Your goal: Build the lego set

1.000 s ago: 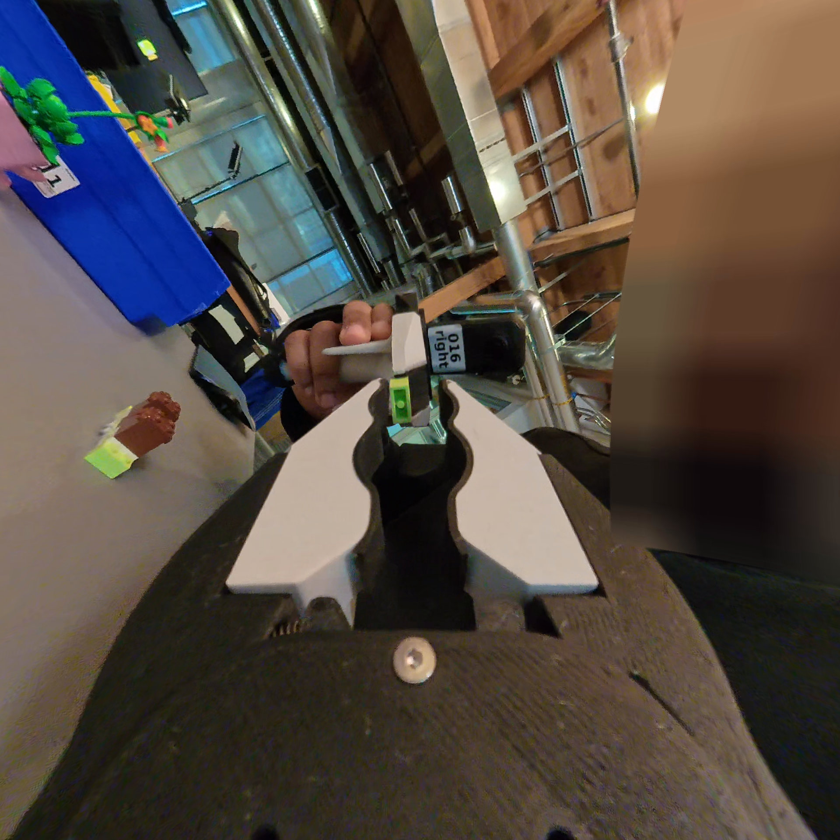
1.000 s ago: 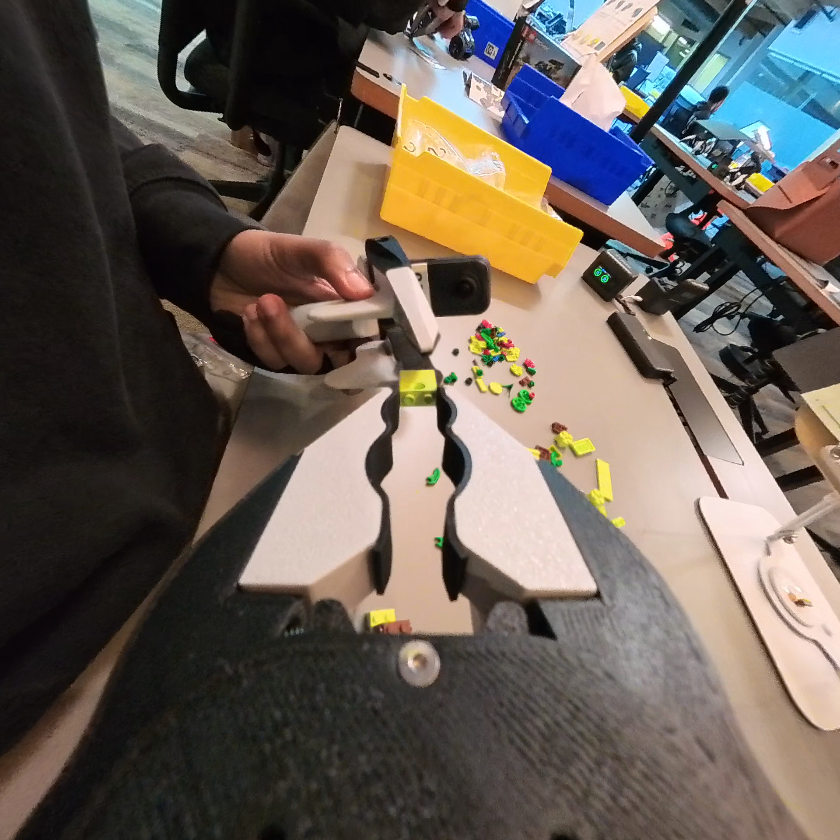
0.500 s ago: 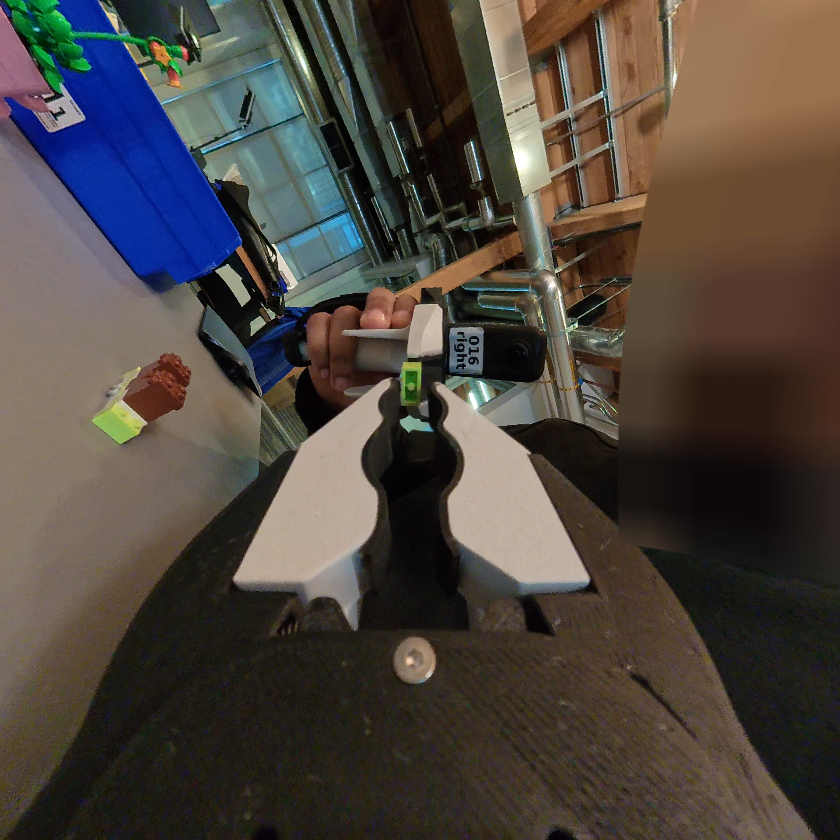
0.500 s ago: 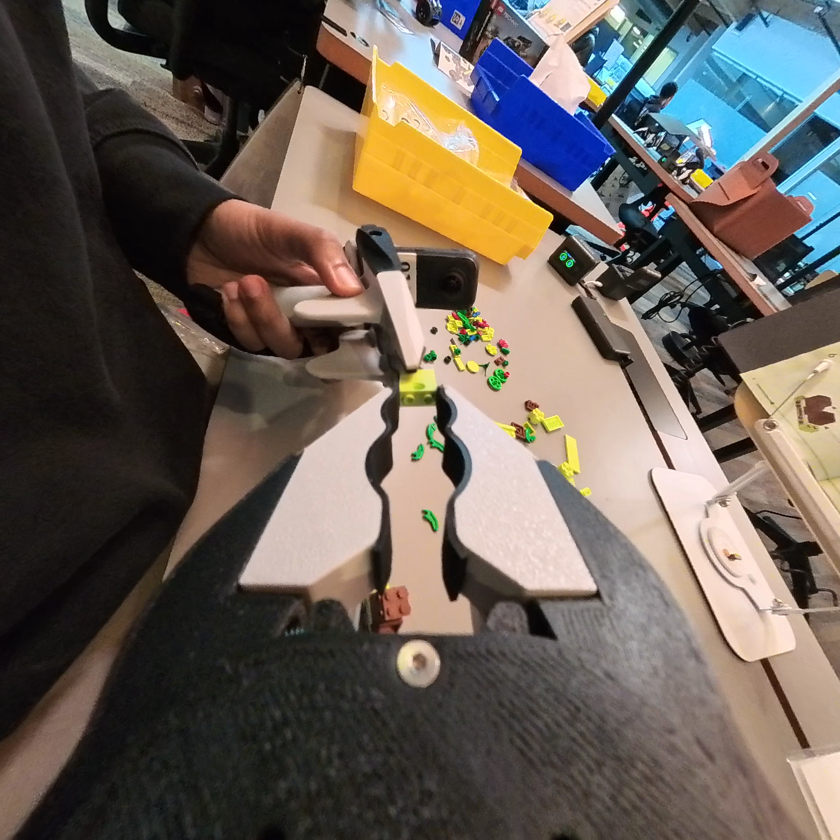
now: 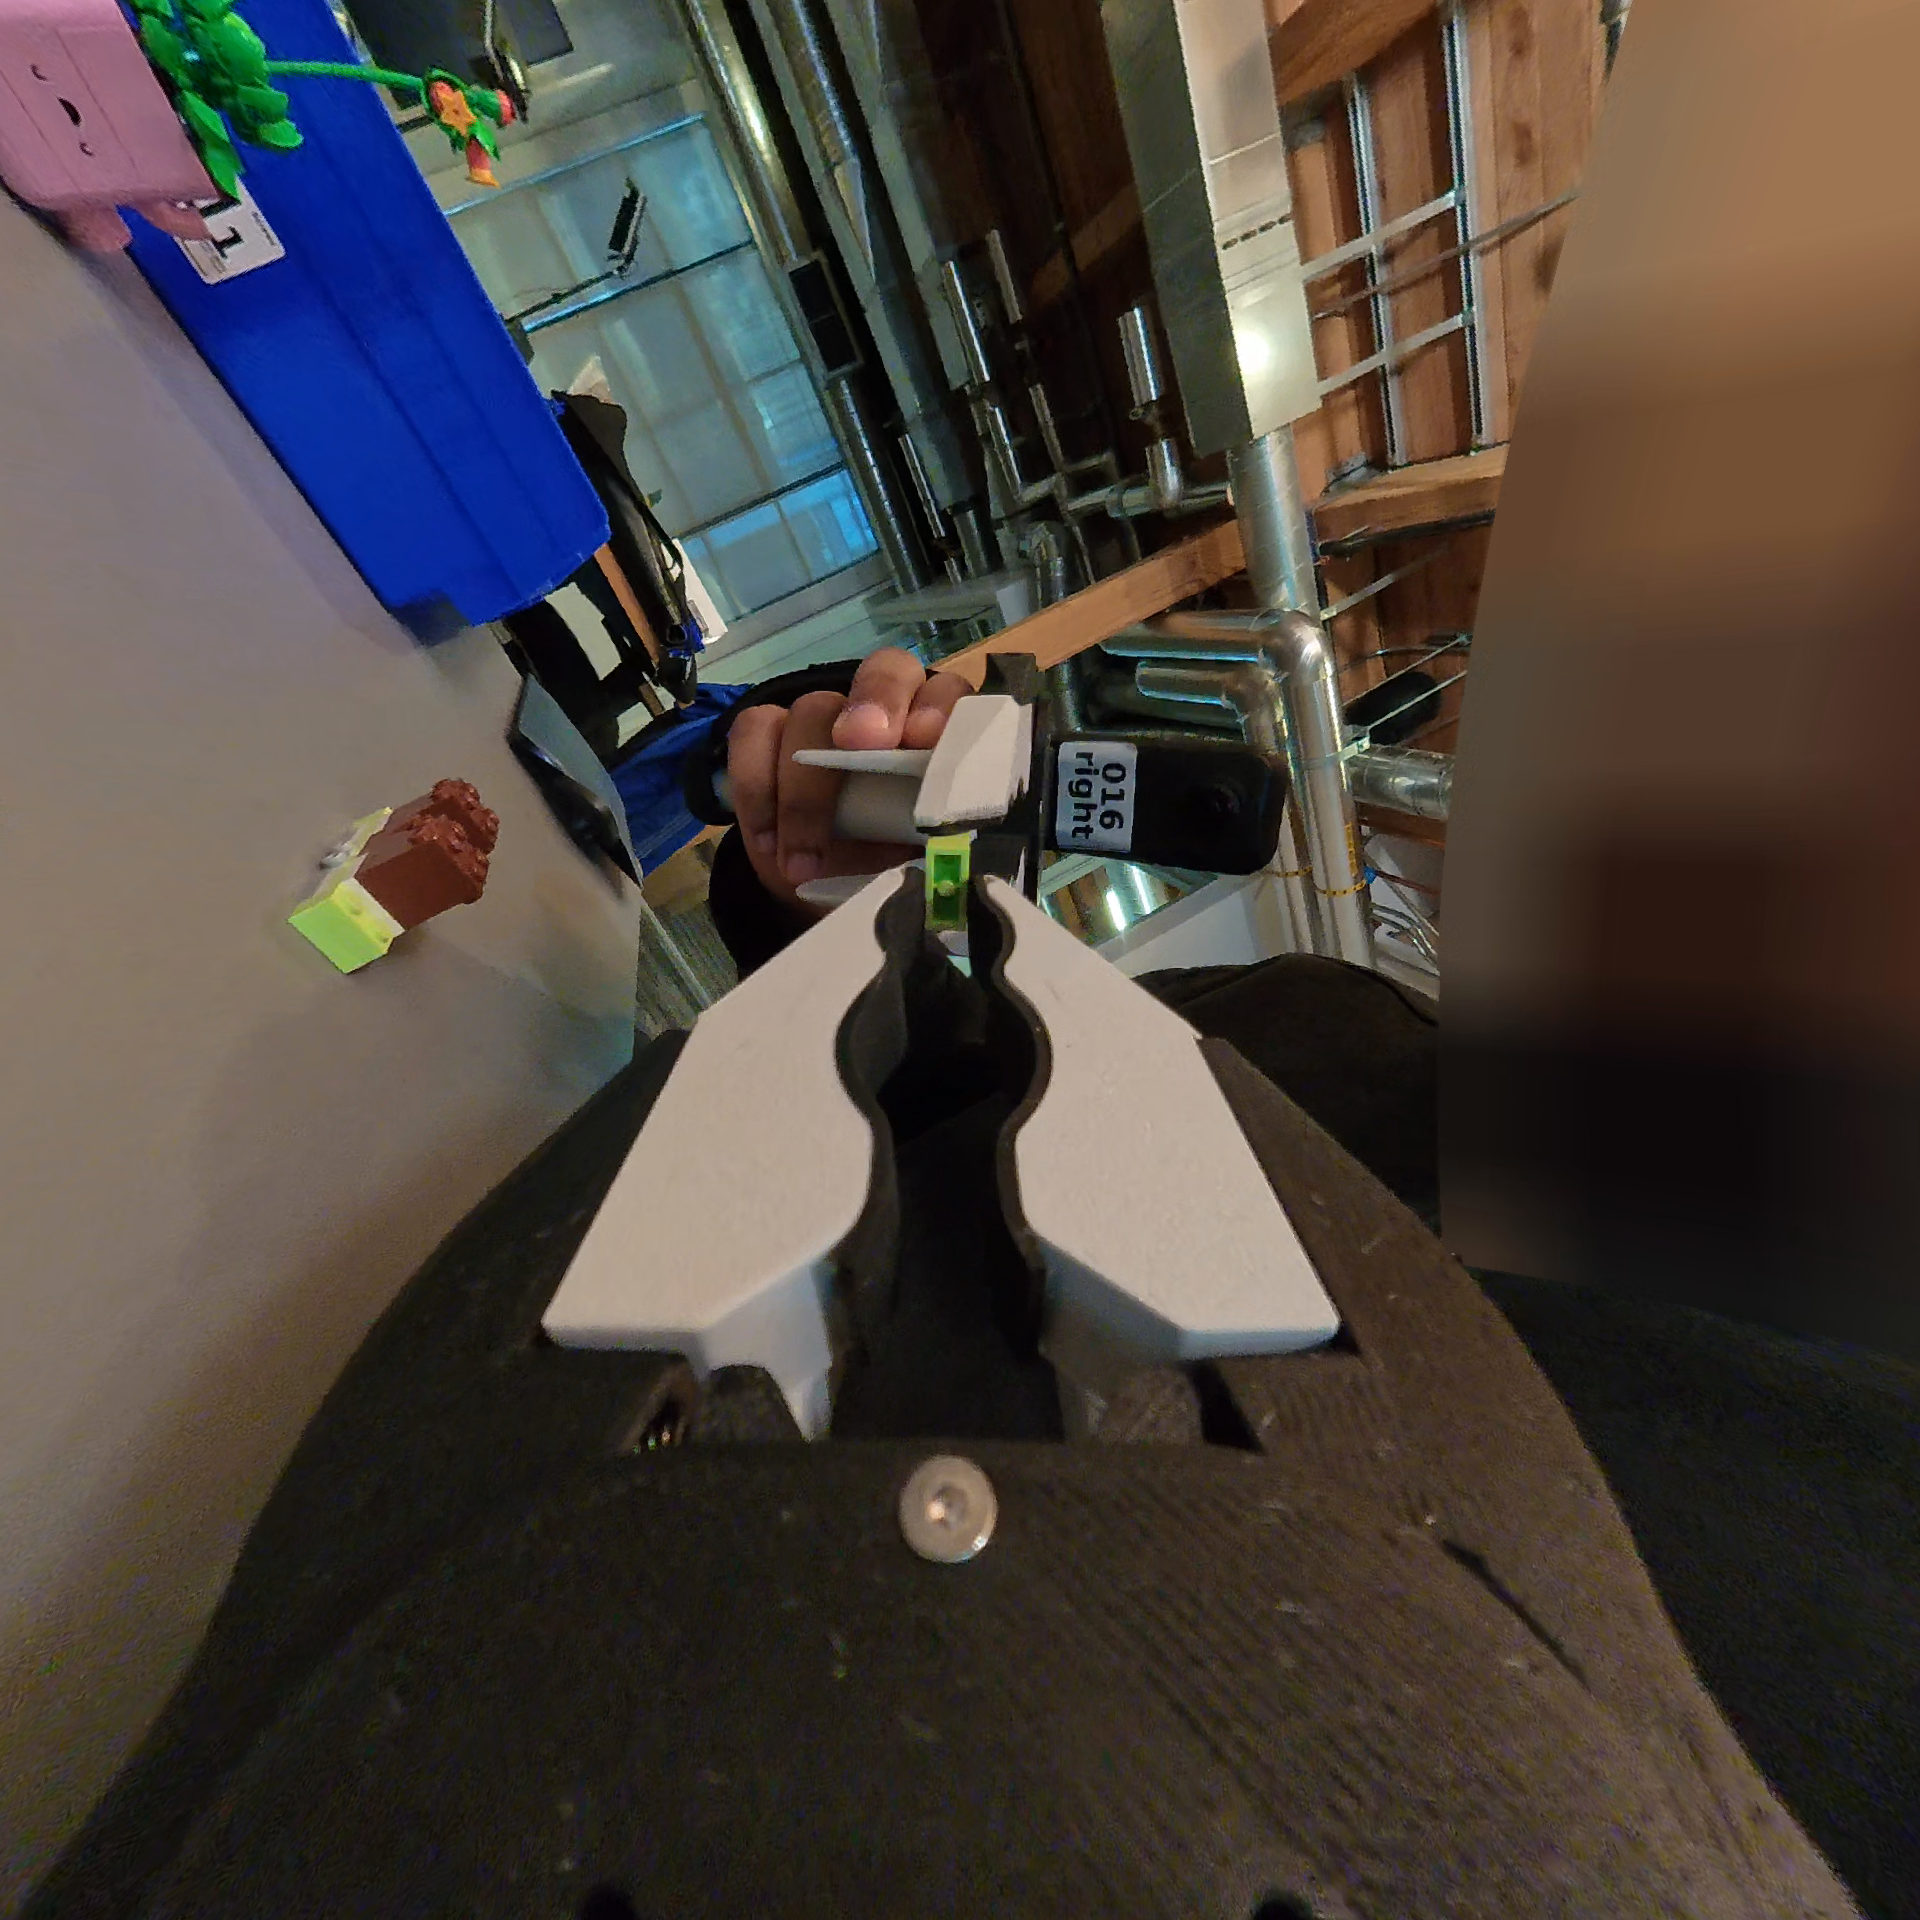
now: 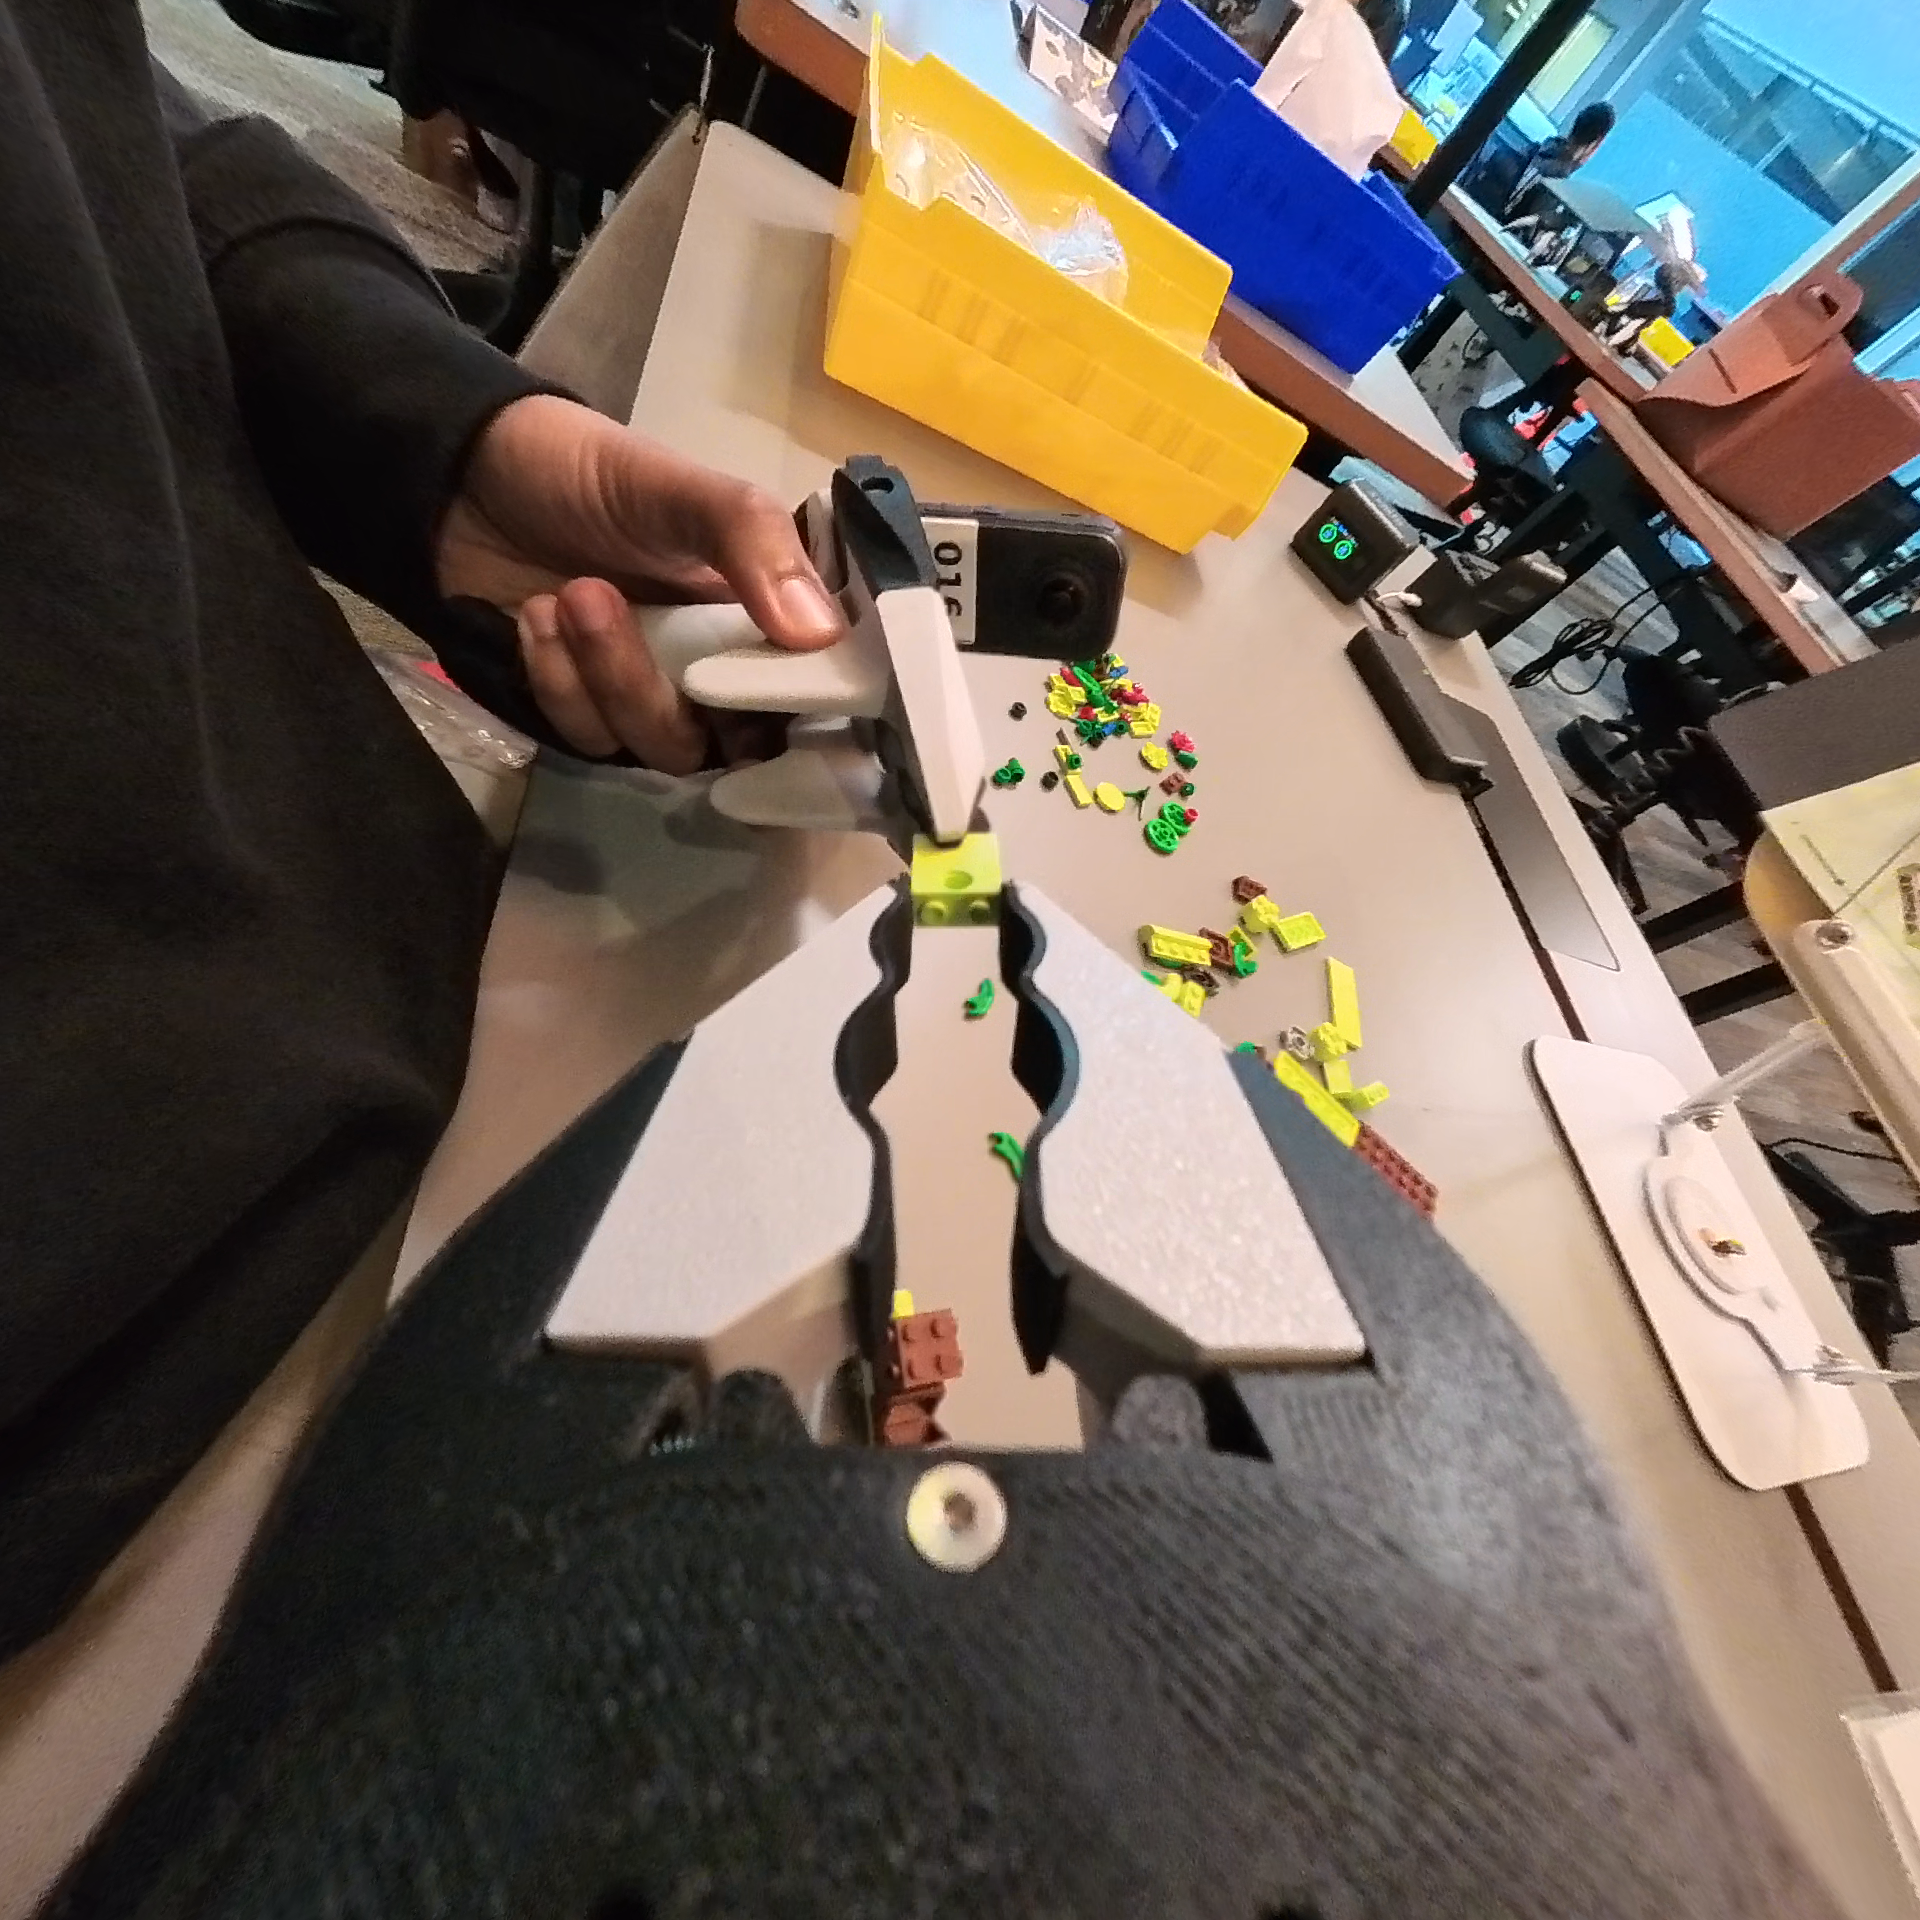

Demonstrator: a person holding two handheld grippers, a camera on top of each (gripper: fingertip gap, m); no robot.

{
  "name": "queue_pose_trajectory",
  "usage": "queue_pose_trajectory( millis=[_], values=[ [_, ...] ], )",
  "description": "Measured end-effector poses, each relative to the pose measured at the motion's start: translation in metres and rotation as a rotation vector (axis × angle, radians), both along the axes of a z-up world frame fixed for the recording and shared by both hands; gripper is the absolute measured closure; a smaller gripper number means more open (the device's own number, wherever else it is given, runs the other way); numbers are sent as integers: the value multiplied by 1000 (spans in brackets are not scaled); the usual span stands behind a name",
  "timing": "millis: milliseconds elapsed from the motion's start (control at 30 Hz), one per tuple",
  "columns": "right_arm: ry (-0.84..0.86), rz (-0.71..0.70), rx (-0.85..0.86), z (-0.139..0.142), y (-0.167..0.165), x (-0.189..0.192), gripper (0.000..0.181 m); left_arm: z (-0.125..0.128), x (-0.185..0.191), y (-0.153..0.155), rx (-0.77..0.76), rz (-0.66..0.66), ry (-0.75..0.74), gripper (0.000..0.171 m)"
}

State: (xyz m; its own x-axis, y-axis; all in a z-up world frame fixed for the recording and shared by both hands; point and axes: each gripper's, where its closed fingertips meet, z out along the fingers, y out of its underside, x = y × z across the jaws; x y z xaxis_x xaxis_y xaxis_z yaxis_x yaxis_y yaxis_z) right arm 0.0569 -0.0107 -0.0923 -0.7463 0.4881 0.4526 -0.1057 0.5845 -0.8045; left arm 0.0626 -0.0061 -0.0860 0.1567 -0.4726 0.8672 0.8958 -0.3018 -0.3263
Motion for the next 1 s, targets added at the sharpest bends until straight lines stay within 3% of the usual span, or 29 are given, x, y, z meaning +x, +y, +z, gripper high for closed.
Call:
queue_pose_trajectory(
  millis=[167,400,533,733,1000],
  values=[
    [-96,-6,-36,-2,2,-1,167,-2,0,2,-23,38,42,166],
    [-161,-68,-24,-11,3,-6,166,-7,-5,2,-73,148,230,165],
    [-218,-77,-219,0,3,-7,155,8,-7,-4,36,214,306,167],
    [-422,24,-650,25,1,2,159,22,-4,-11,115,297,464,167],
    [-466,37,-660,19,-7,6,175,22,1,-9,122,298,474,167]
  ],
)
